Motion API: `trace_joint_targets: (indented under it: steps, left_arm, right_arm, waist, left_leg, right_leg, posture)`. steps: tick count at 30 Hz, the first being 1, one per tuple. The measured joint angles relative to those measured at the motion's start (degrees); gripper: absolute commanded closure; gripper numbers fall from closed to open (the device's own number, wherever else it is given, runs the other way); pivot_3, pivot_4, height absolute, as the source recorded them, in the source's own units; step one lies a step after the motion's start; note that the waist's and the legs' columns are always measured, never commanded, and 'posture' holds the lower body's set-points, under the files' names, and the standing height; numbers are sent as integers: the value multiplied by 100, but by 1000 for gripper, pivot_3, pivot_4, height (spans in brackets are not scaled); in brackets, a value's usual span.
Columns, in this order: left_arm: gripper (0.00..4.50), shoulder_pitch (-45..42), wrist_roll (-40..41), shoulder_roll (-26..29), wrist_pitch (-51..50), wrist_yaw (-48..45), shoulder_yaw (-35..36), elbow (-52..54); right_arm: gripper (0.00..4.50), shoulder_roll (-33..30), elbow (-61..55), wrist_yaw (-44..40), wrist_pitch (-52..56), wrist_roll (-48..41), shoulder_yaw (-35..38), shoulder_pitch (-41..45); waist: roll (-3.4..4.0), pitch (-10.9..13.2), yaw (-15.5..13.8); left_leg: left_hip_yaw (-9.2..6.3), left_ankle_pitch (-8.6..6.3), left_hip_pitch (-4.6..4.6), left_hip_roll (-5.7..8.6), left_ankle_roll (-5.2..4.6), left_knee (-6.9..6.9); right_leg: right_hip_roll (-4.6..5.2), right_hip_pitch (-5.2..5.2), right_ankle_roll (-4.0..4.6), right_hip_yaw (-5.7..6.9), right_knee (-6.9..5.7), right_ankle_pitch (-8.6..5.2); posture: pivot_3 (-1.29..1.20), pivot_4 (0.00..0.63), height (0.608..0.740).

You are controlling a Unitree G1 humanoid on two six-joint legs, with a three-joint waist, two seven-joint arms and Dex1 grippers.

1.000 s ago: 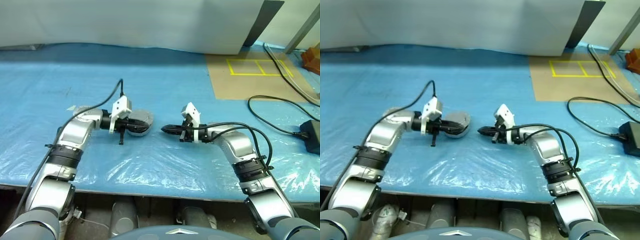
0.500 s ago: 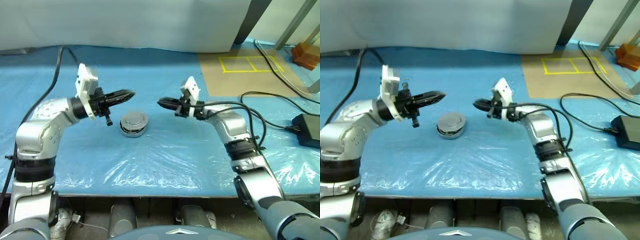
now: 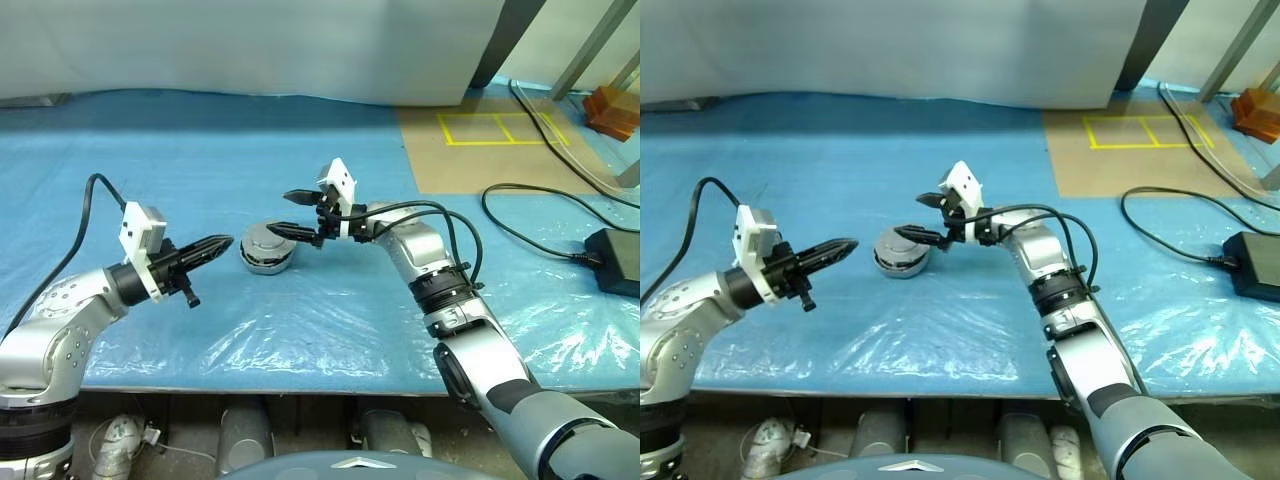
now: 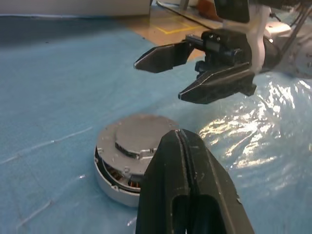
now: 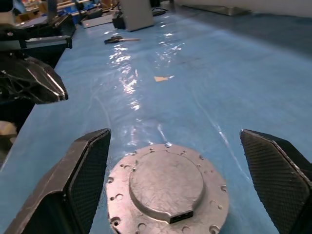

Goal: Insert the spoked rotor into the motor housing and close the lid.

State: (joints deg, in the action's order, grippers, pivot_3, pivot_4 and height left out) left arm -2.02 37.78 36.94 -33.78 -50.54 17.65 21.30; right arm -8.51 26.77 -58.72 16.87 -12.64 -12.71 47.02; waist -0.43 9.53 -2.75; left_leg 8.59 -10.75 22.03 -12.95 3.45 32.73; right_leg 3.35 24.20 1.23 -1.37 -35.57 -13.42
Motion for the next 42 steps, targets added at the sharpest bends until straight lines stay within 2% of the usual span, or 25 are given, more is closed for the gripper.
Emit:
trace_joint_targets:
  steps: [5, 12, 31, 34, 37, 42]
  left_arm:
    - [4500, 164, -247, 0, 306, 89, -1, -137]
    - [4500, 583, -661, 143, 726, -130, -413, -81]
    - [4500, 157, -692, 78, 759, 75, -466, -320]
    - [4500, 204, -676, 82, 744, 76, -469, -312]
    - [4500, 252, -675, 102, 730, 64, -458, -332]
    - [4500, 243, -756, 356, 872, -41, -364, -698]
  right_arm:
    - [24, 153, 551, -147, -244, 343, -333, 12]
    - [24, 370, 1111, -98, -501, 400, -266, 319]
    - [24, 576, 1853, 210, -1261, 941, -266, 381]
    - [626, 566, 1852, 196, -1317, 998, -273, 370]
    - [1577, 564, 1829, 165, -1374, 1024, -268, 349]
    - [1600, 590, 1751, 197, -1329, 1067, -271, 327]
  waist:
    - [0, 0, 22]
    - [0, 0, 24]
    - [-1, -1, 25]
    - [-1, 0, 30]
    - [-1, -1, 25]
    - [-1, -1, 29]
  left_leg:
    - [2, 0, 1, 0, 0, 3]
    - [2, 0, 0, -4, -1, 2]
    - [3, 0, -1, -4, -1, 22]
    - [3, 0, -1, -5, -1, 21]
    - [3, 0, -1, -5, -1, 22]
    - [3, 0, -2, -7, -1, 21]
  right_leg:
    - [0, 0, 0, -3, -2, 0]
    - [-2, 1, 2, 0, -5, -1]
    - [-1, 0, 2, -5, -20, 0]
    - [-2, 1, 2, -5, -20, -1]
    - [-2, 0, 2, -4, -20, -1]
    - [-4, 1, 2, -4, -20, -1]
  posture:
    - [0, 150, 740]
    - [0, 150, 740]
    - [0, 150, 740]
    - [0, 150, 740]
    - [0, 150, 740]
    - [0, 150, 740]
